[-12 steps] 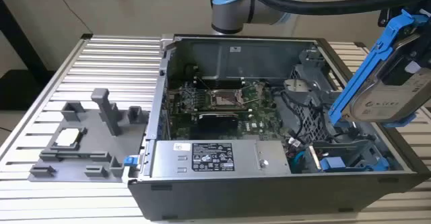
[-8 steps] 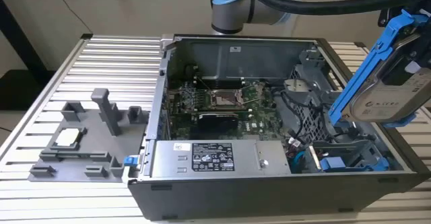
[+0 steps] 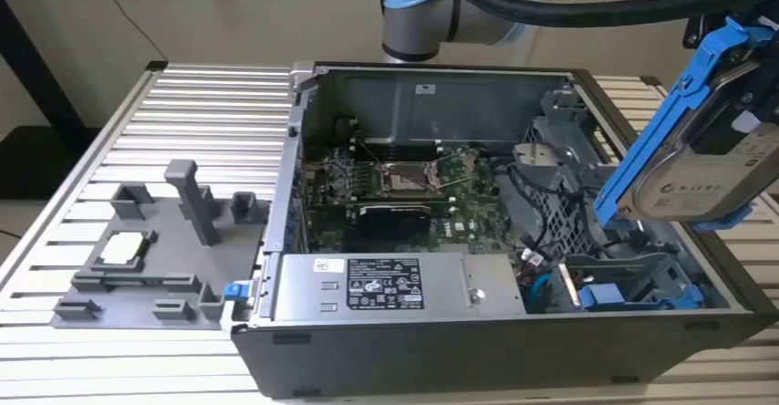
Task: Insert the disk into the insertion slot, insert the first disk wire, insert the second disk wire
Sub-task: 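Insert the disk into the insertion slot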
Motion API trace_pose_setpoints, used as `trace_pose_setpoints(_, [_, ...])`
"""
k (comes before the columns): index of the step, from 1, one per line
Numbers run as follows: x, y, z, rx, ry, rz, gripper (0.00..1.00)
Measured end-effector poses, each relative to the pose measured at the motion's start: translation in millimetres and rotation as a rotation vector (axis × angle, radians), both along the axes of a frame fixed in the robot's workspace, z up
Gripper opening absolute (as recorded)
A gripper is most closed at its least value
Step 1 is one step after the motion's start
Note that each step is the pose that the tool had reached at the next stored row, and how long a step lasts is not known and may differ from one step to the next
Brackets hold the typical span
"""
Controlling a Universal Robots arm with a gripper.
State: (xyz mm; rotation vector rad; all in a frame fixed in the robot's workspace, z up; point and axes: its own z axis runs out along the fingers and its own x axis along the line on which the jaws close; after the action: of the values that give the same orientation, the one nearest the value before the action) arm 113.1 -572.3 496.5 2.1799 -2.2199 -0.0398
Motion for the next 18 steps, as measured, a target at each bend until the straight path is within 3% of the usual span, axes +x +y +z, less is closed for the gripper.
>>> trace_pose_setpoints(18, [4.8, -0.3, -19.7, 0.0002, 0.0000, 0.001, 0.33])
